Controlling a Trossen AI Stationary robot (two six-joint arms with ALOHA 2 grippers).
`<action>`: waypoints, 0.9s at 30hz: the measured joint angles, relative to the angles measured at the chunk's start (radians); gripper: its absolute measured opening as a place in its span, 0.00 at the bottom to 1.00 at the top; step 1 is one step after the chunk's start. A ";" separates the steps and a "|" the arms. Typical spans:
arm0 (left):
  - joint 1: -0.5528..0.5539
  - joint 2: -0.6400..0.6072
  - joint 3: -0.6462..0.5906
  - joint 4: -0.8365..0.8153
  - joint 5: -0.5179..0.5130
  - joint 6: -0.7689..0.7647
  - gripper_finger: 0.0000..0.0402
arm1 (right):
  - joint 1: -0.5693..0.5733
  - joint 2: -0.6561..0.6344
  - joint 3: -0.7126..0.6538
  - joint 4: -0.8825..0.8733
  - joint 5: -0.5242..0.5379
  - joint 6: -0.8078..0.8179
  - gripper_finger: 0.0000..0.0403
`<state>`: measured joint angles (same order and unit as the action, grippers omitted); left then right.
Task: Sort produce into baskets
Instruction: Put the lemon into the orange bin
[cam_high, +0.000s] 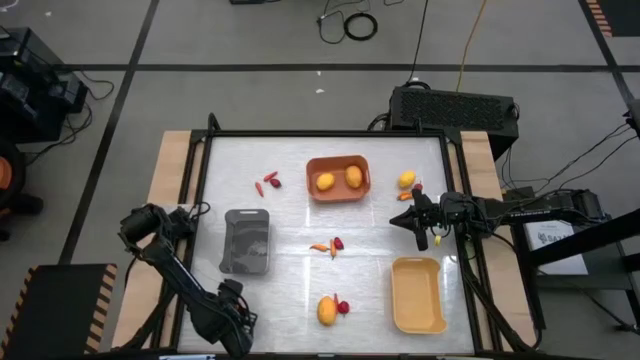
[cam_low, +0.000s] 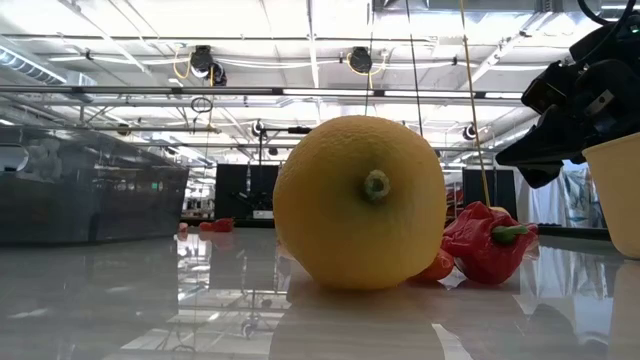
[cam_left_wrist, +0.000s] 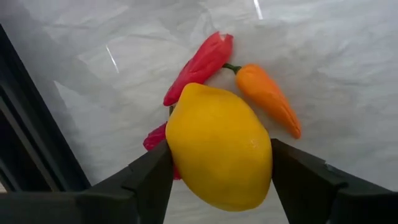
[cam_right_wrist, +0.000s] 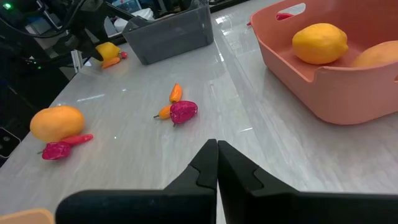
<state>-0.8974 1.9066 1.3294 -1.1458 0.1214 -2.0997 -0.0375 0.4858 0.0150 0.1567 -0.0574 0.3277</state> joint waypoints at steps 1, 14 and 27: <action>0.000 -0.006 0.005 -0.001 -0.006 0.009 0.61 | 0.000 0.000 0.000 0.000 0.000 -0.002 0.00; 0.005 -0.203 0.092 -0.008 -0.447 0.078 0.60 | 0.000 0.000 0.000 0.000 0.001 -0.023 0.00; 0.439 -0.234 0.082 0.239 -0.699 0.855 0.60 | 0.000 0.000 0.000 0.042 0.010 -0.083 0.00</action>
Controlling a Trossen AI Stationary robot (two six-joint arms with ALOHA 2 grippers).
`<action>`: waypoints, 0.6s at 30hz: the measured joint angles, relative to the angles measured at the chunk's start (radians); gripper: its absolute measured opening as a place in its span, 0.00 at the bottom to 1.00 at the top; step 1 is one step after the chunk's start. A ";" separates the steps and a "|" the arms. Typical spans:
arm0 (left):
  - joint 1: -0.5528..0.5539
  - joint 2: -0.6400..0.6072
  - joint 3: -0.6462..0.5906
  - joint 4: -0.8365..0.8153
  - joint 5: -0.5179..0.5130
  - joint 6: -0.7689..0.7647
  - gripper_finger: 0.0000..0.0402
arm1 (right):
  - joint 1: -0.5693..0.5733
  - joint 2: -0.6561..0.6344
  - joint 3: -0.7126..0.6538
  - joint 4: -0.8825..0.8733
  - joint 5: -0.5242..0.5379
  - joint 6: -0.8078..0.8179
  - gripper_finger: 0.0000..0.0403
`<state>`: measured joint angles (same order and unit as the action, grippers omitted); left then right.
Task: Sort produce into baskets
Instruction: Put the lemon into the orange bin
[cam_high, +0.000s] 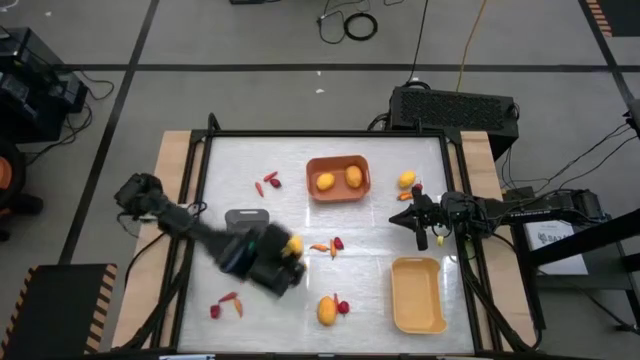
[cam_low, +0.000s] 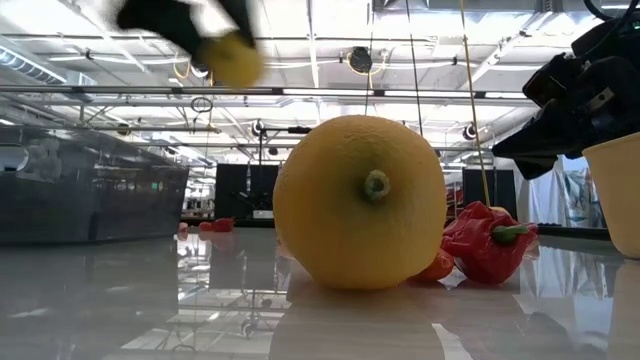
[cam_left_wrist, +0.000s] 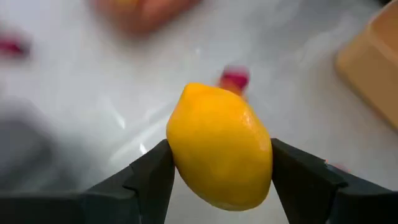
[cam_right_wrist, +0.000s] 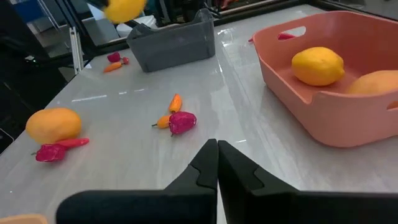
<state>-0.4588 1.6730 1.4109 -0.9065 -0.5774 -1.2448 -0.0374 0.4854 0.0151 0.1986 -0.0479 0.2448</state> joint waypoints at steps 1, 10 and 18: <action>0.044 0.000 0.000 0.054 0.001 0.094 0.60 | 0.000 0.000 0.000 -0.001 0.000 -0.002 0.00; 0.416 0.060 -0.001 0.423 0.169 0.603 0.60 | 0.000 0.000 0.000 -0.024 -0.005 -0.053 0.00; 0.608 0.207 -0.001 0.699 0.385 0.811 0.60 | 0.000 0.002 0.000 -0.043 -0.005 -0.115 0.00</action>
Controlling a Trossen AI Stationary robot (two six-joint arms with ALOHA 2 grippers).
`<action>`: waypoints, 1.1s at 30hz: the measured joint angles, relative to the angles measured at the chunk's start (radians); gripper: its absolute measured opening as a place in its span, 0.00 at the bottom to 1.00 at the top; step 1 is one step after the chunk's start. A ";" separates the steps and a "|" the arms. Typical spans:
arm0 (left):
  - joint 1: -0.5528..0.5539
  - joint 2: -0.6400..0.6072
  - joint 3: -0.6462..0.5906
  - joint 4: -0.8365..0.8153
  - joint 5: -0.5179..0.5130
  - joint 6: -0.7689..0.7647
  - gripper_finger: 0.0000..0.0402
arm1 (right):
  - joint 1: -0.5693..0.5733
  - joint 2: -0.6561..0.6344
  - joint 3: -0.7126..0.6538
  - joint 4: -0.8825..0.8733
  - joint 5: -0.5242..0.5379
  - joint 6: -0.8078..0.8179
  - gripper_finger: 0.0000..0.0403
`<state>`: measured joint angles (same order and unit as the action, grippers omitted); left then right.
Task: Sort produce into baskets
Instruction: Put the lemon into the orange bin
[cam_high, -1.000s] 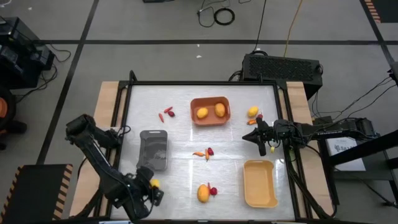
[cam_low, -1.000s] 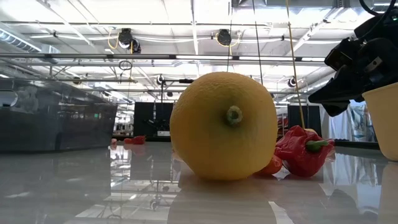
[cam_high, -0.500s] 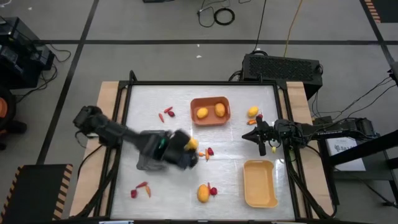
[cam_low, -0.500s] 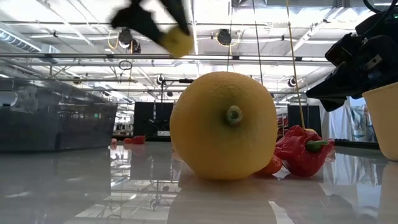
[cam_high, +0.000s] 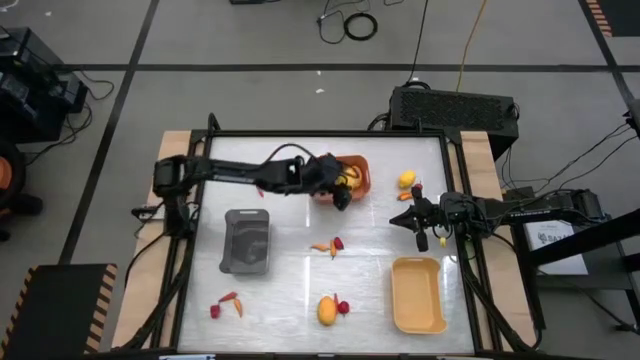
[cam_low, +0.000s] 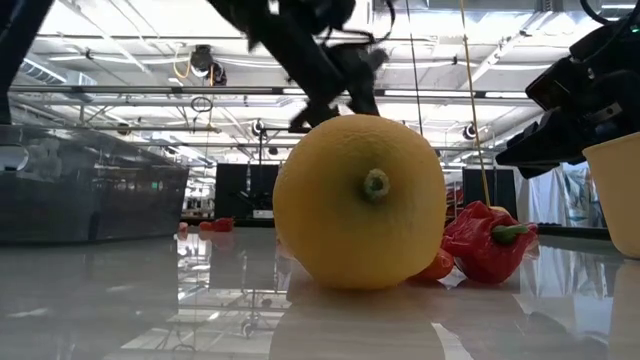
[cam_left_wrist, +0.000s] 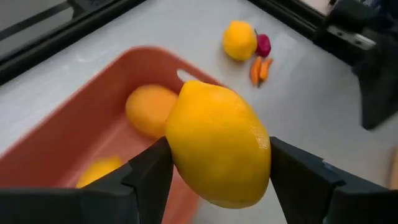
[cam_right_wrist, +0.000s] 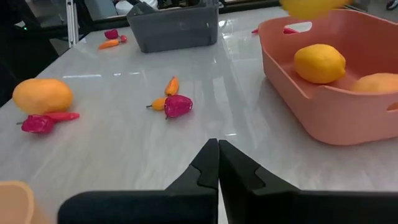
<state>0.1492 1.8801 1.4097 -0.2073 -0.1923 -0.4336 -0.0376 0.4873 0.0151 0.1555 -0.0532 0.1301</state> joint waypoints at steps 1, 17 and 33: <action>0.016 0.015 0.000 0.028 0.014 0.015 0.60 | 0.000 0.000 0.000 -0.001 0.000 0.000 0.00; 0.107 0.108 0.000 0.029 0.088 0.058 0.61 | 0.000 0.000 0.046 -0.009 0.106 0.010 0.00; 0.104 0.097 0.009 -0.024 0.132 0.189 0.73 | 0.000 0.000 0.047 -0.011 0.106 0.067 0.00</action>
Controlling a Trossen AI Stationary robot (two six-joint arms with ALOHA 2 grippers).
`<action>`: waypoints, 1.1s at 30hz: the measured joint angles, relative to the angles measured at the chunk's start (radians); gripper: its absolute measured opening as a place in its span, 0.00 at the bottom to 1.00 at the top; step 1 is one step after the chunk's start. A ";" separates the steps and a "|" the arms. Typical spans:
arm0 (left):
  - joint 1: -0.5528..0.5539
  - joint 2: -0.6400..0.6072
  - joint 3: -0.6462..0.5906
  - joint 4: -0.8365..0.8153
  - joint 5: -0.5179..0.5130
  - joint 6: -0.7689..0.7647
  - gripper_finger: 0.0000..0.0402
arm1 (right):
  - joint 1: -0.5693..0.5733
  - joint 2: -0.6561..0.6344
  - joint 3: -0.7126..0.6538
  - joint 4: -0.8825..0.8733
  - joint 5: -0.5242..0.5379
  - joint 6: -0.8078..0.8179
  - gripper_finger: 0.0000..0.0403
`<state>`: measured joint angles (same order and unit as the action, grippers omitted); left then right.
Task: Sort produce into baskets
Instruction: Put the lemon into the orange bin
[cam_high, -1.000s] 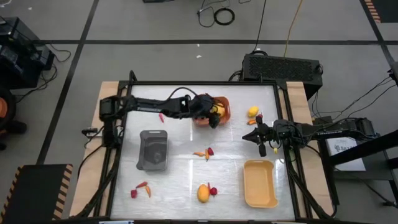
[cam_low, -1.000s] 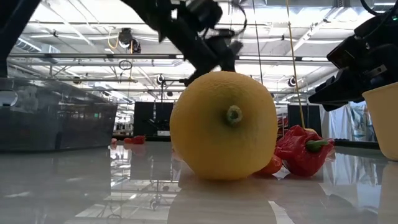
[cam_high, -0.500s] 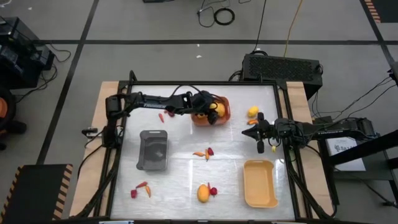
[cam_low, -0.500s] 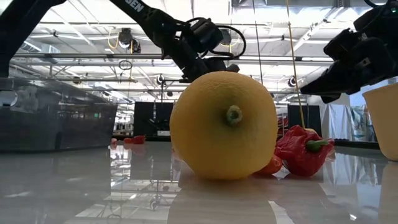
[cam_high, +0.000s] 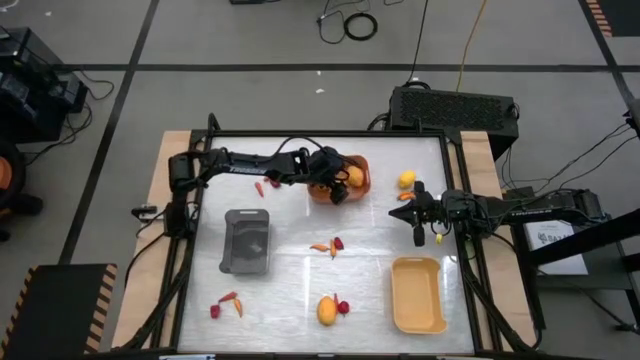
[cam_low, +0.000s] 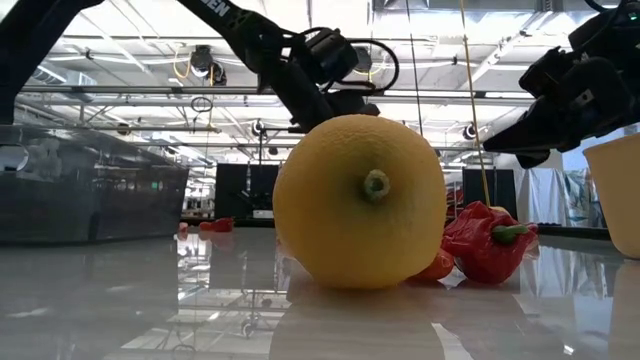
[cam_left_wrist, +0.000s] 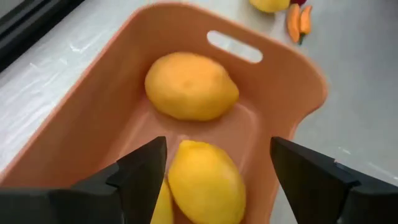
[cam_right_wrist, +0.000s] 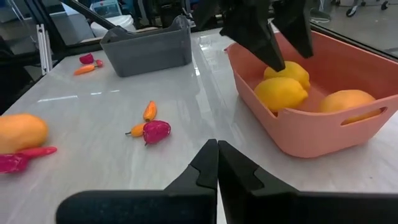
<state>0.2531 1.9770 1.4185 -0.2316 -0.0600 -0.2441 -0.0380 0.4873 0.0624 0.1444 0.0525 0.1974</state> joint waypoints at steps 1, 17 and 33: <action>0.000 0.000 0.010 -0.004 0.001 0.007 0.73 | 0.000 0.000 0.000 0.000 0.000 0.000 0.00; -0.073 -0.084 0.109 -0.162 -0.072 0.128 0.73 | -0.157 0.028 0.370 -0.571 0.324 -0.005 0.01; -0.097 -0.469 -0.347 0.339 -0.049 0.117 0.73 | -0.532 0.513 0.628 -0.756 0.083 -0.020 0.29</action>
<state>0.1562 1.5080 1.0719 0.1073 -0.1091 -0.1274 -0.5703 1.0003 0.6899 -0.6117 0.1354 0.1770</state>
